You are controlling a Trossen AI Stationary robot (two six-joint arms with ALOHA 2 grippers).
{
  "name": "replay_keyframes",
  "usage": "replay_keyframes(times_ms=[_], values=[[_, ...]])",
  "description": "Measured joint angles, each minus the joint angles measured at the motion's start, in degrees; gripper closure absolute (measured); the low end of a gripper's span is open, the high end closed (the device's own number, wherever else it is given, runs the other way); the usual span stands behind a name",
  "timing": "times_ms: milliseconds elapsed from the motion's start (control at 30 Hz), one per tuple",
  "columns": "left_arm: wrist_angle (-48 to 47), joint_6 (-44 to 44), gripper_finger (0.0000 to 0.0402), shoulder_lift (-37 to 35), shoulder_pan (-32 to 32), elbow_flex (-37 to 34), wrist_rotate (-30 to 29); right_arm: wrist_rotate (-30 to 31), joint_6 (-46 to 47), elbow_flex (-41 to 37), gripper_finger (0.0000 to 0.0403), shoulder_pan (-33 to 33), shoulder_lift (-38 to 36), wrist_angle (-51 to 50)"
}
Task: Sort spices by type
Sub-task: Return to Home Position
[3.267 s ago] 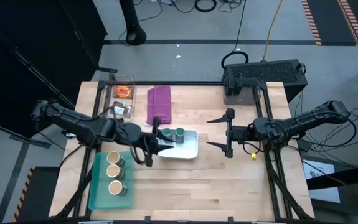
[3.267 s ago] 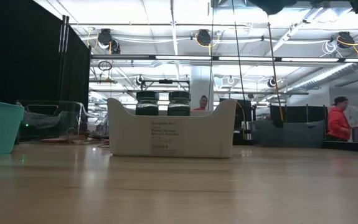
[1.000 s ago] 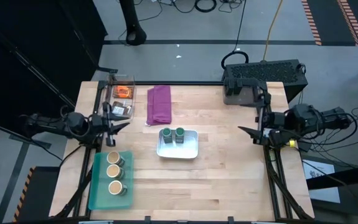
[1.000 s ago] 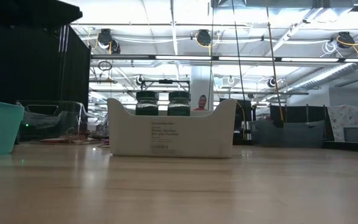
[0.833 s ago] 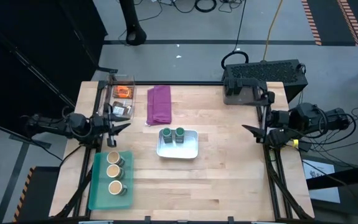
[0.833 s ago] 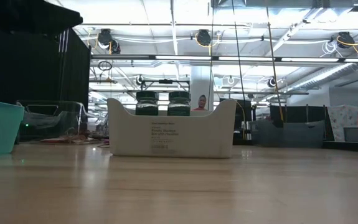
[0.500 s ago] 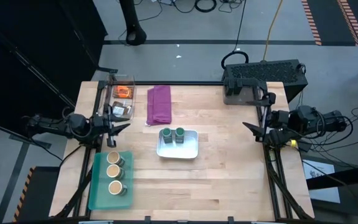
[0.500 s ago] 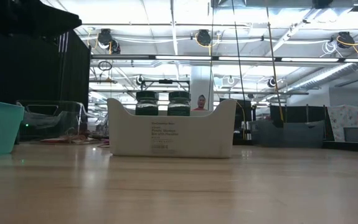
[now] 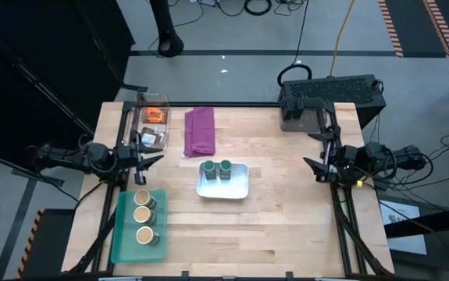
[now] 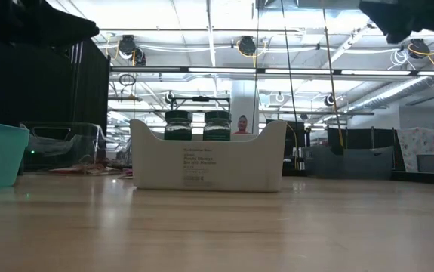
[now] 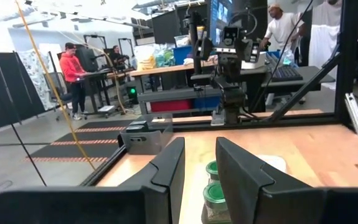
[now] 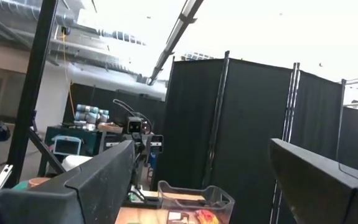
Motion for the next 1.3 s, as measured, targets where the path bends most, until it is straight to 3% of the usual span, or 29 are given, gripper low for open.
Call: replay_keyframes(times_ms=[533,1300], values=[[14.74,-2.48,0.0304,0.0,0.02,-11.01,0.15,-0.43,4.47,-8.8,0.0051,-4.06,-4.59,4.65],[13.19,-2.45,0.0304,-0.04,0.02,-11.37,0.02,1.81,-0.77,-8.77,0.0051,-4.08,-4.57,-0.72]])
